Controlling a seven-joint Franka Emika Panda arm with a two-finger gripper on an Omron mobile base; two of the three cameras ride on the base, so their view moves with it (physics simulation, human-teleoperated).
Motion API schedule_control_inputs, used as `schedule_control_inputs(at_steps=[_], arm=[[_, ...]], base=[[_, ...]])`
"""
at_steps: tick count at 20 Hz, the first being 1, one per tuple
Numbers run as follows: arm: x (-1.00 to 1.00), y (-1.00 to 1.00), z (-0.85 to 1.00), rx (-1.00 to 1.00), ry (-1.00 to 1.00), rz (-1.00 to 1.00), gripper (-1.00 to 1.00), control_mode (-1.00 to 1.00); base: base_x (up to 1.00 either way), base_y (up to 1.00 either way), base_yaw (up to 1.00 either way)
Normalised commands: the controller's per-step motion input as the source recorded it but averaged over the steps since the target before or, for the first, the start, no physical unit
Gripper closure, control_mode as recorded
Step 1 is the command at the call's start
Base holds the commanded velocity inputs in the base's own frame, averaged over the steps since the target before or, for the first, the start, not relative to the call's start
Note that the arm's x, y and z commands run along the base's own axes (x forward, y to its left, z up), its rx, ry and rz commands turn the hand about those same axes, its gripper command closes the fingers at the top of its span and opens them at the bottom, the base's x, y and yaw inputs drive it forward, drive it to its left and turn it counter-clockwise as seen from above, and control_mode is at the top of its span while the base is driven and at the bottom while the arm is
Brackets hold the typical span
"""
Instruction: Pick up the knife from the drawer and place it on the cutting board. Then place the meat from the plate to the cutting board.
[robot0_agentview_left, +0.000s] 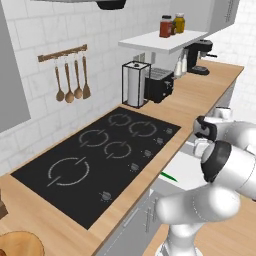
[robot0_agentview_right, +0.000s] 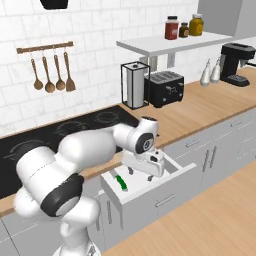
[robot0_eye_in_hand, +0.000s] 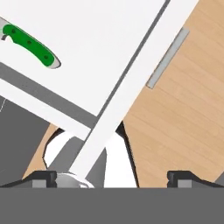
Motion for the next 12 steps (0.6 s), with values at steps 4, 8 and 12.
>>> schedule_control_inputs(at_steps=[4,8,12], arm=[[0.28,-0.11,-0.41,0.00,0.00,-0.01,-1.00,-1.00],[0.31,-0.10,-0.38,0.00,0.00,-0.01,-1.00,-1.00],[0.28,-0.20,-0.32,0.00,0.00,-0.01,-1.00,-1.00]], base=[[0.00,0.00,0.00],[0.00,0.00,0.00],[0.00,0.00,0.00]])
